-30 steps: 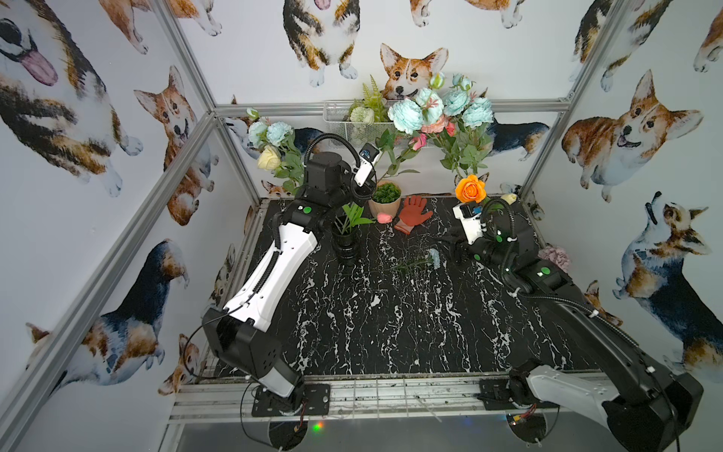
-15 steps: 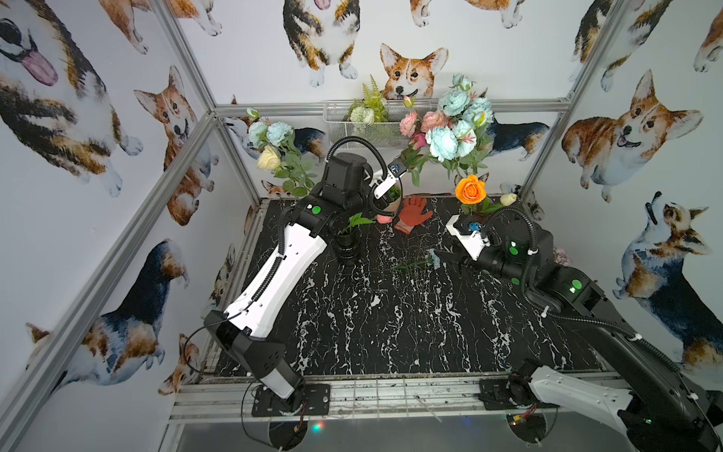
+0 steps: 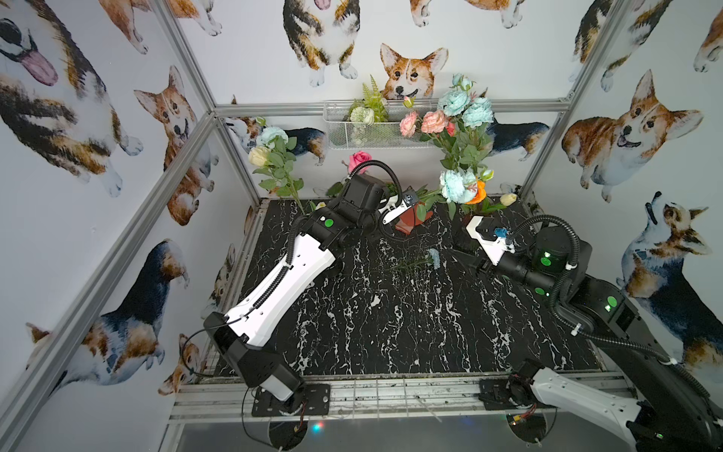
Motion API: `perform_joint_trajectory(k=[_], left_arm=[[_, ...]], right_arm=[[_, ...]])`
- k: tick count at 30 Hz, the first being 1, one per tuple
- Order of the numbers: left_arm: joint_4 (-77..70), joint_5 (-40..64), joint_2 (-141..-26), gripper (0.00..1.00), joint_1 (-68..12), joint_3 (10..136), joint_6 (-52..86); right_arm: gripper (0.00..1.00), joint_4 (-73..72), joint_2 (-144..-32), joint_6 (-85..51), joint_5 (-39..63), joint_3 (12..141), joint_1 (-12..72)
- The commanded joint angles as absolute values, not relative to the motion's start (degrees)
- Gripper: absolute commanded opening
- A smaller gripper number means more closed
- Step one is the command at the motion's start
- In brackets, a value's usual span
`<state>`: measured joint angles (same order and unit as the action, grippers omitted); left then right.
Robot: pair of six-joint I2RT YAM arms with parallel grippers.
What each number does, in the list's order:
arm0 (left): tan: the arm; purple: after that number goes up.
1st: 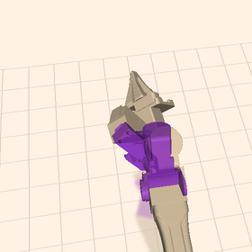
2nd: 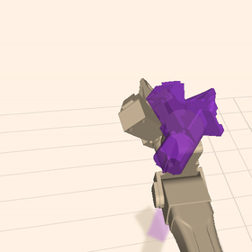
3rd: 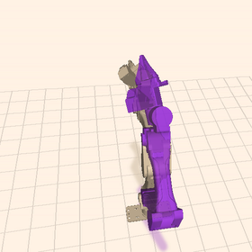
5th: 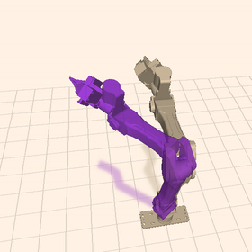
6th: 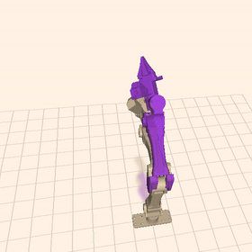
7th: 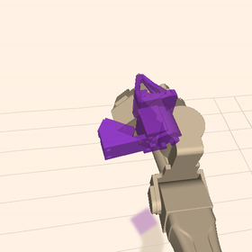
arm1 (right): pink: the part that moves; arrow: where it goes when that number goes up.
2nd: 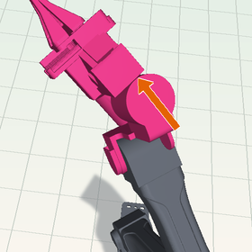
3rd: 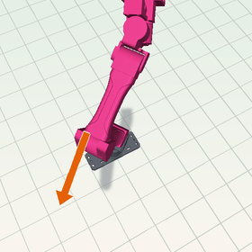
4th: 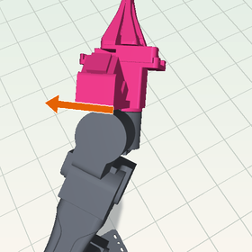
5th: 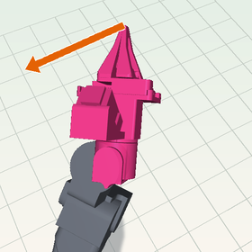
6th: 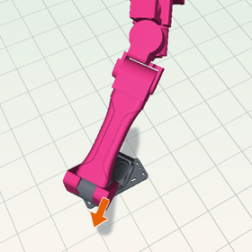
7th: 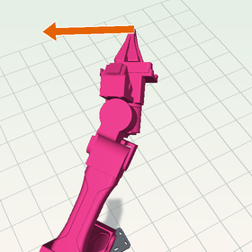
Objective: Pick out blue flowers from the vase
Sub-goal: Pick up the flower from the vase.
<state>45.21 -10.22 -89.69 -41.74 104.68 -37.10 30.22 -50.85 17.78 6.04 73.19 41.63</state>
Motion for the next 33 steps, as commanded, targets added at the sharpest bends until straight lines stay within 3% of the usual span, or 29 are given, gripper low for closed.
perform_joint_trajectory(k=[1, 15, 33], left_arm=[[43.6, -11.8, -89.2, 0.00, -42.4, 104.9, -38.5], [37.1, -12.2, -84.2, 0.00, -43.5, 99.4, -37.2], [33.9, -14.1, -79.1, 0.00, -45.0, 106.7, -39.7]], right_arm=[[0.62, 27.6, -51.8, 17.4, 5.9, 72.6, 41.7], [0.62, 26.7, -52.3, 18.0, 3.1, 71.3, 41.6], [0.62, 26.4, -51.4, 17.5, 1.7, 70.0, 41.6]])
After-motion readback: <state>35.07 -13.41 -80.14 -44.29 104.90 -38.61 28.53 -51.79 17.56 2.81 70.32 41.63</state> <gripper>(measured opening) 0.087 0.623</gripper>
